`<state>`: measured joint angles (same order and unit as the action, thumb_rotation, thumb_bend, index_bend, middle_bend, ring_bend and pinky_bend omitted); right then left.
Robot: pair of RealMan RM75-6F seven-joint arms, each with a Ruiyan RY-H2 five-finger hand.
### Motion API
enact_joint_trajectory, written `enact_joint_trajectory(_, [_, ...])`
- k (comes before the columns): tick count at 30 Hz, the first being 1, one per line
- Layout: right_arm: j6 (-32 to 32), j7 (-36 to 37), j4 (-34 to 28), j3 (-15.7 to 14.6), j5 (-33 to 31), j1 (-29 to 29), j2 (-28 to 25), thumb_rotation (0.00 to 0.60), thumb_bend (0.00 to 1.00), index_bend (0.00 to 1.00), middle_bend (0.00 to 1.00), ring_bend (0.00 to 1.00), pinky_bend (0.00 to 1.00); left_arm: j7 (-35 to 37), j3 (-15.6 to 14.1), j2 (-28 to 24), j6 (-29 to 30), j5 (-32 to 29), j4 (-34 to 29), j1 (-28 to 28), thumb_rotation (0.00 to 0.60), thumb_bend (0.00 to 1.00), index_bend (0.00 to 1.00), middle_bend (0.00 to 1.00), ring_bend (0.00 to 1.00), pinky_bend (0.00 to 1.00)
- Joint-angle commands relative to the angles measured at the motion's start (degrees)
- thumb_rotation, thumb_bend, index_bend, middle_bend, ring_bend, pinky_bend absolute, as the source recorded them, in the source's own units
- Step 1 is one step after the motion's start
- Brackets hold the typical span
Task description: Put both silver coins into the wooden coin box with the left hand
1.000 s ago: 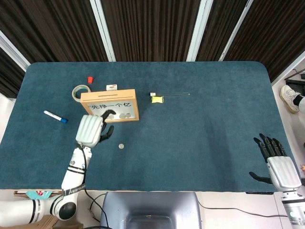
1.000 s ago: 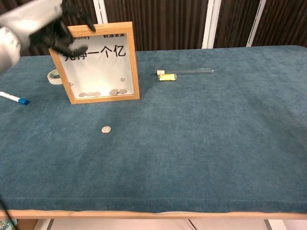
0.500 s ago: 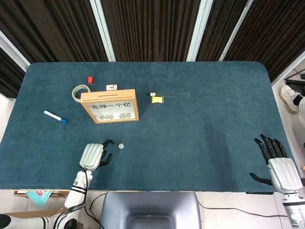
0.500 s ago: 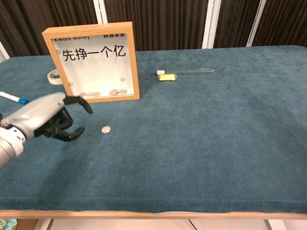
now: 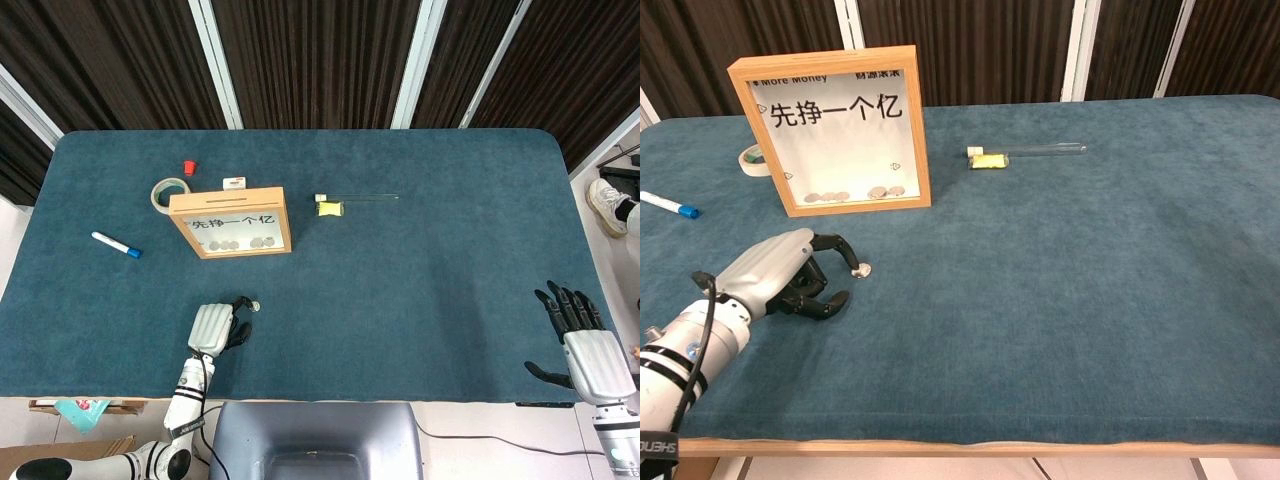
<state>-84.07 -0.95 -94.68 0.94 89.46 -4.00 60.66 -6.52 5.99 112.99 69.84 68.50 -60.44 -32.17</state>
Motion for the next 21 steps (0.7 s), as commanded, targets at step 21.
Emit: enact_joint_trajectory(21, [-0.3,1.1,0.1,-0.1,0.3,0.2,-0.5,0.600,0.20,0.00,0.00,0.00,0.00,-6.2,4.7,2.9,-2.9,0.8,2.9,-1.1,0.600,0.39,0.44,1.00,1.00,1.00])
